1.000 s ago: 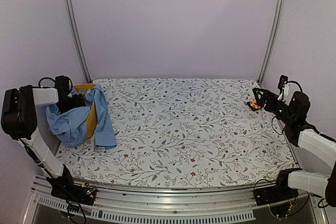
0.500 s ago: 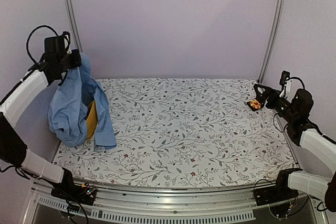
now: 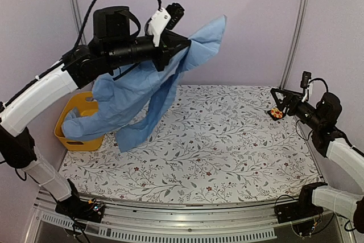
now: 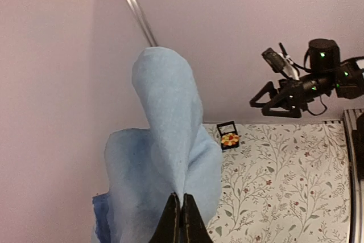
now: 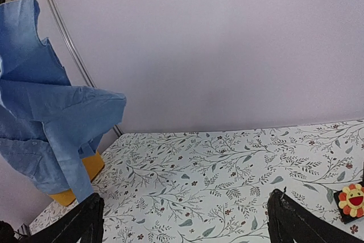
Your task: Pin the brooch onto the clothing
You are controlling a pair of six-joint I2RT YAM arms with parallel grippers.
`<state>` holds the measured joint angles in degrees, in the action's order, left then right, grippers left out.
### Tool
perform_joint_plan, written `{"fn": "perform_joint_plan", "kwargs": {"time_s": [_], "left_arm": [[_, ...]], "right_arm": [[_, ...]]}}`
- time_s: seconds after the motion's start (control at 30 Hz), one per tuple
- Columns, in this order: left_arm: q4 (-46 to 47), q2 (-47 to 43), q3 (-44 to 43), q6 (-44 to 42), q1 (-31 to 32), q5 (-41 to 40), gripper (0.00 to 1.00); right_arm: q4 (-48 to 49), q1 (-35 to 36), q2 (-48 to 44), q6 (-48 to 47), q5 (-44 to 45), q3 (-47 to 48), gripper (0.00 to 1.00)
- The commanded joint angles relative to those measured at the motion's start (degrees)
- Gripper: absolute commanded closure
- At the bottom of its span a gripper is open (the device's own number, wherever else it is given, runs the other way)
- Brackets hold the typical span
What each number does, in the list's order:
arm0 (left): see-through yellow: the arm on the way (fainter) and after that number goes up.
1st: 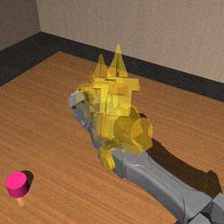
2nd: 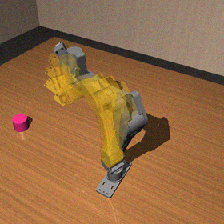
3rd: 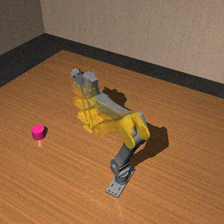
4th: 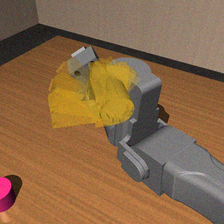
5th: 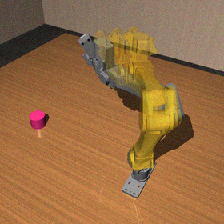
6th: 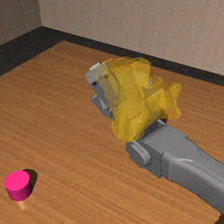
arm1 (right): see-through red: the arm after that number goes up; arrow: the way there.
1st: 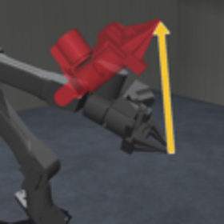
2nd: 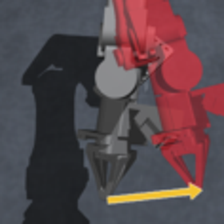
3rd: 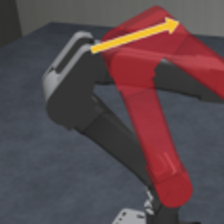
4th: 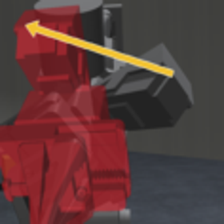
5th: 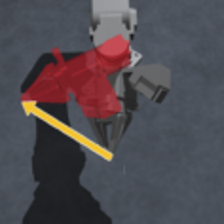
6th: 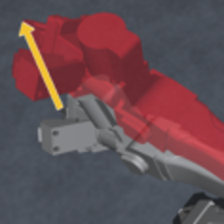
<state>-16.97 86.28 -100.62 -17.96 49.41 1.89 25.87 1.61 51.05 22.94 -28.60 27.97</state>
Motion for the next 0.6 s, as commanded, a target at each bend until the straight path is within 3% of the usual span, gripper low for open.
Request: {"fn": "perform_joint_plan", "kwargs": {"time_s": [0.0, 0.17, 0.3, 0.4, 0.57], "left_arm": [[-1.44, 5.12, -2.05, -6.72, 3.85, 15.77, 1.0], [0.83, 11.14, -0.04, -4.43, 1.61, 17.29, 1.0], [6.52, 16.87, -0.1, 7.12, -5.11, 16.22, 1.0], [8.46, 21.33, -1.58, 16.06, -10.16, 11.89, 1.0], [15.06, 21.89, 3.83, 19.37, -11.76, 11.67, 1.0]], "right_arm": [[-0.77, 1.01, -0.56, -1.55, -3.77, 1.95, 0.02], [-3.05, 1.23, -0.16, -2.73, -6.43, 2.91, 0.04], [-7.74, 1.28, 1.2, -4.27, -4.93, 5.09, 0.07], [-11.47, 2.44, 3.09, -5.1, -3.95, 6.95, 0.15], [-17.38, 17.38, 8.54, -8.45, 13.23, 8.23, 0.15]]}}
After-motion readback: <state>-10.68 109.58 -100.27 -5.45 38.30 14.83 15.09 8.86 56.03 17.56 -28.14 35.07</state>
